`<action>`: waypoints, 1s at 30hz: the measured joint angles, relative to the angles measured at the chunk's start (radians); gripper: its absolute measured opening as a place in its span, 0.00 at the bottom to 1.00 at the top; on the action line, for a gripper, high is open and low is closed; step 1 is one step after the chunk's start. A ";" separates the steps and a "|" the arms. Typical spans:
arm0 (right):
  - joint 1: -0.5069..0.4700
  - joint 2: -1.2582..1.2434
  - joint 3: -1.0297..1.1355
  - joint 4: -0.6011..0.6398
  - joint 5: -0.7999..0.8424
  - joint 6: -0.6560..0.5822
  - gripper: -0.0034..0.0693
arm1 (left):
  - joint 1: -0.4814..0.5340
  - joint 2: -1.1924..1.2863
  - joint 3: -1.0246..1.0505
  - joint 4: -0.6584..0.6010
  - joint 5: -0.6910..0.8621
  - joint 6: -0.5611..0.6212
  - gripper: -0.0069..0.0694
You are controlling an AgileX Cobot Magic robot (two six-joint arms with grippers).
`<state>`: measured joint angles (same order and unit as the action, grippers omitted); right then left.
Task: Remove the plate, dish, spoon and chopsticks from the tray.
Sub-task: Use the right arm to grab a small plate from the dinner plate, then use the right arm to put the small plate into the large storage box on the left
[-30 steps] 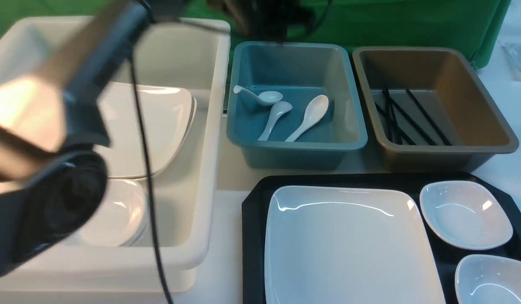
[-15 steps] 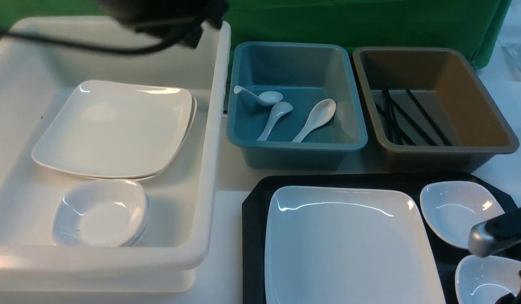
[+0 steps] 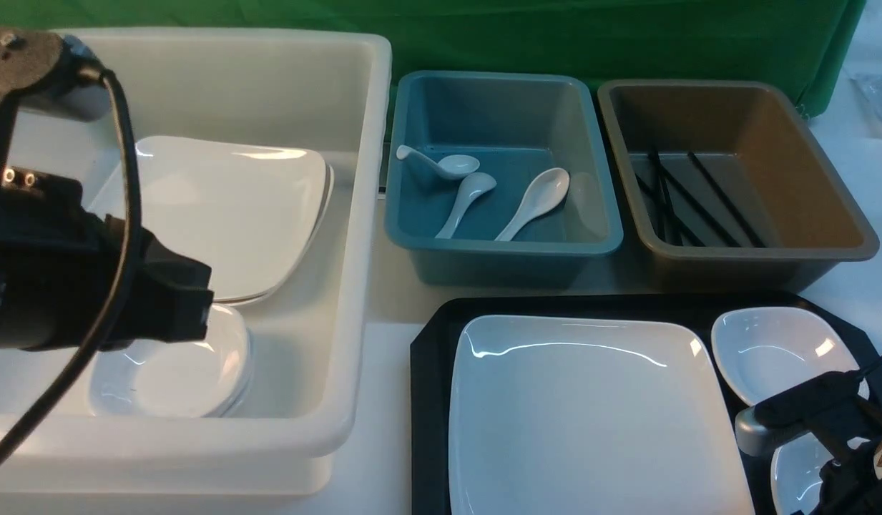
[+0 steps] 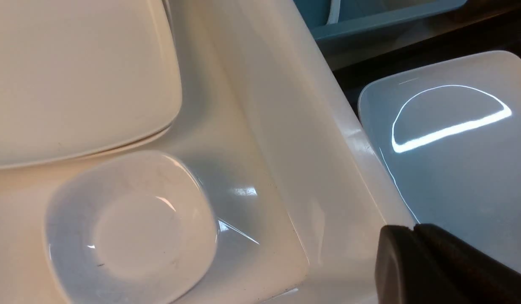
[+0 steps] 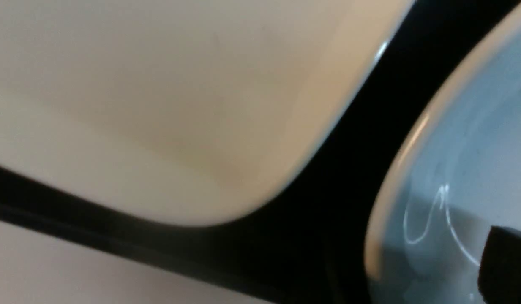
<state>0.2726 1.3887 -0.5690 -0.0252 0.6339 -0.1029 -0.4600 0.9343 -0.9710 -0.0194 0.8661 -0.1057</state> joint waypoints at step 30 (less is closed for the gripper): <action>0.005 -0.221 -0.233 0.046 0.191 0.014 0.14 | 0.000 -0.001 0.006 0.062 -0.014 -0.024 0.11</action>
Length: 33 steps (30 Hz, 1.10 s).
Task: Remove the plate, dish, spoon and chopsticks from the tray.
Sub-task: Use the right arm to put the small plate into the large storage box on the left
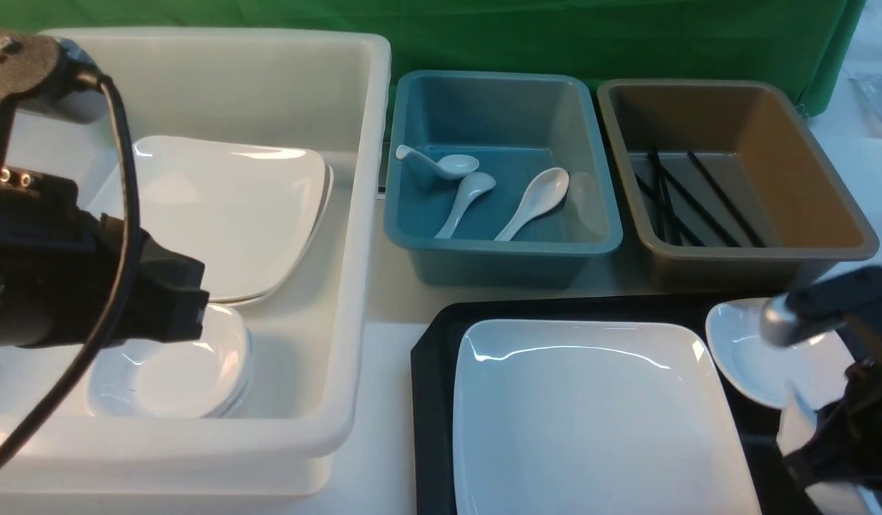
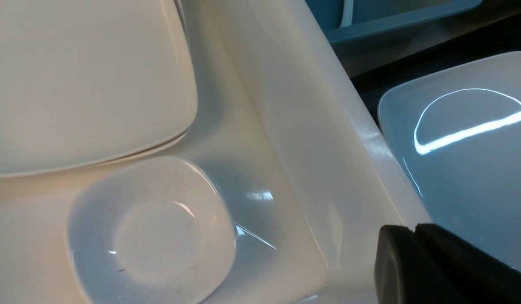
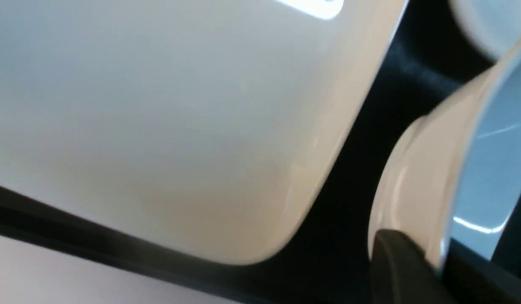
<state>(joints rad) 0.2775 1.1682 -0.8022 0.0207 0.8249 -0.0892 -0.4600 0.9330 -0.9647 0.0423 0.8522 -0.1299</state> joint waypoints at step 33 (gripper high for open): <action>0.610 0.824 -1.310 0.343 0.001 -0.262 0.14 | 0.720 -0.170 0.001 -0.159 0.101 0.139 0.11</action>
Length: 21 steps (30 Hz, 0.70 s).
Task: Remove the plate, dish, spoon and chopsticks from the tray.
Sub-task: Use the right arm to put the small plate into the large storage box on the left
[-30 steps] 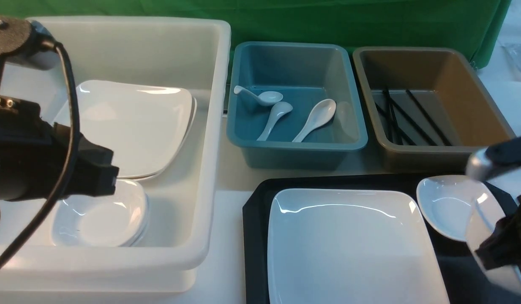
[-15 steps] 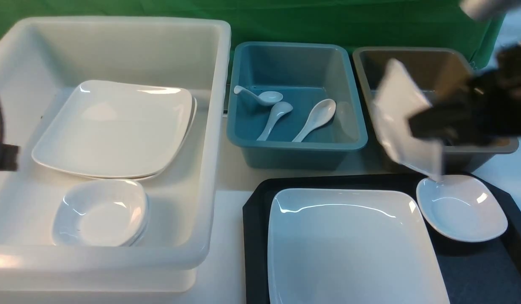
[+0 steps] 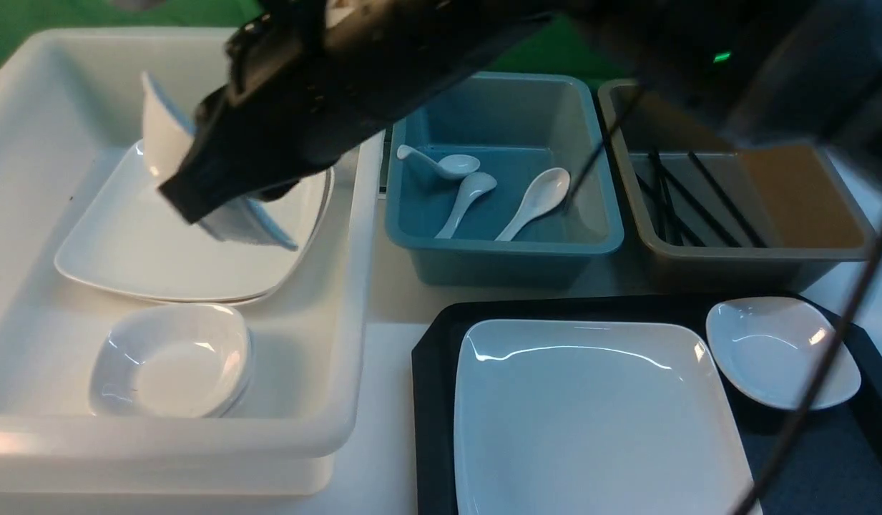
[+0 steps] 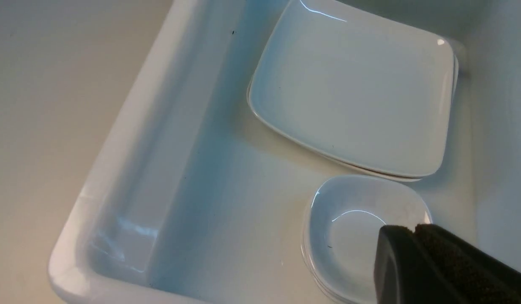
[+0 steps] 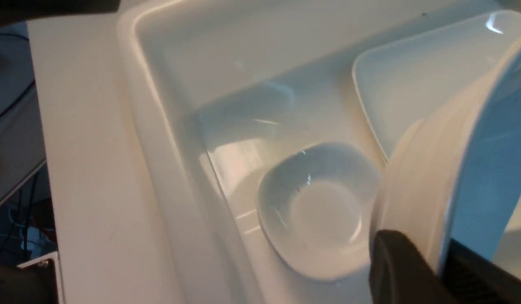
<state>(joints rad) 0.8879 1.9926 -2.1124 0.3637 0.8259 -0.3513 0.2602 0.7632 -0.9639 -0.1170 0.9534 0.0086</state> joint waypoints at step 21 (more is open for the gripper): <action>0.090 0.387 -0.193 -0.066 -0.029 -0.005 0.31 | 0.000 -0.001 0.000 -0.036 0.005 0.048 0.11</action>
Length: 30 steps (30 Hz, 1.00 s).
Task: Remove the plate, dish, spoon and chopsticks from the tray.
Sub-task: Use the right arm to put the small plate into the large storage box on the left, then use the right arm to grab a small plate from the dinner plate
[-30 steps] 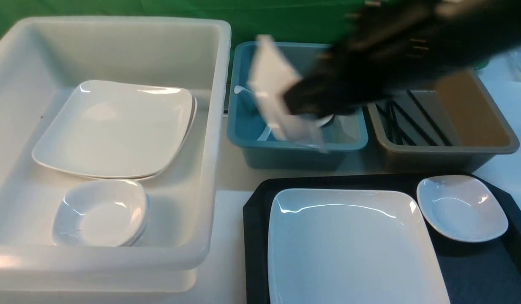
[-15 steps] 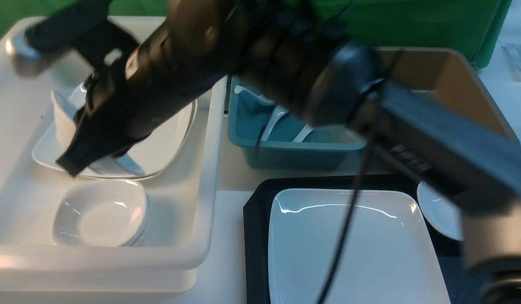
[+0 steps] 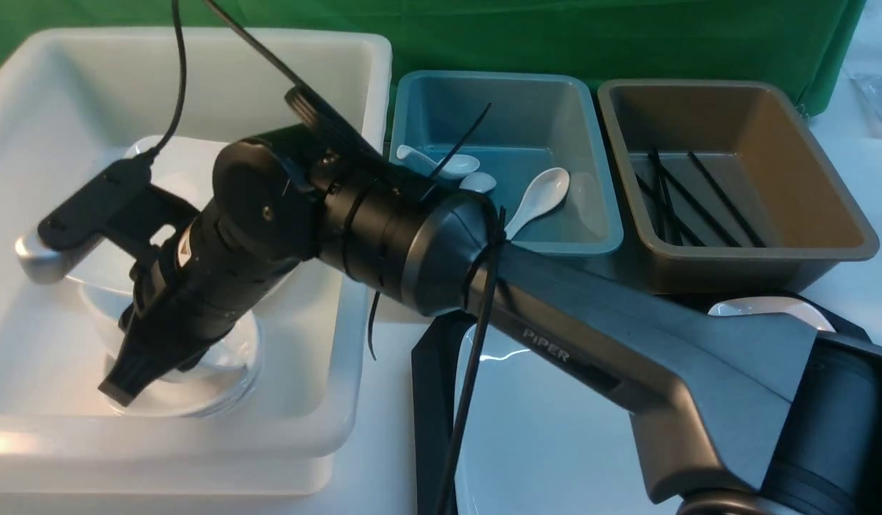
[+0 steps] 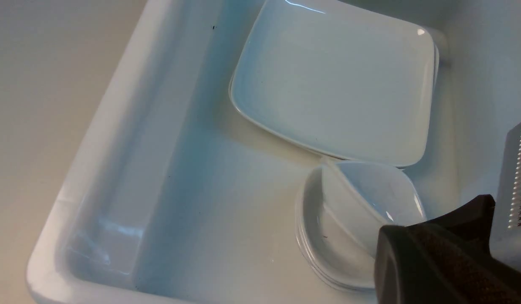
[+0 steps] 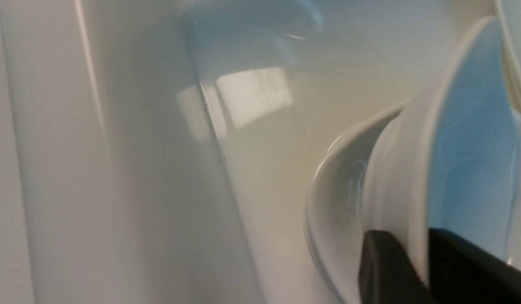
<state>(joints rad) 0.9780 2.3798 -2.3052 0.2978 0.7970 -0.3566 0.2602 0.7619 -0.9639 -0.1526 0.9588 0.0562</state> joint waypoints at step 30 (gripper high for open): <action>-0.283 -0.613 0.378 -0.471 0.370 0.219 0.08 | 0.000 -0.001 0.003 -0.095 0.028 0.102 0.11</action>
<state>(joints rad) 0.6947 1.7666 -1.9267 -0.1736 1.1666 -0.1377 0.2602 0.7607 -0.9614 -0.2475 0.9867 0.1584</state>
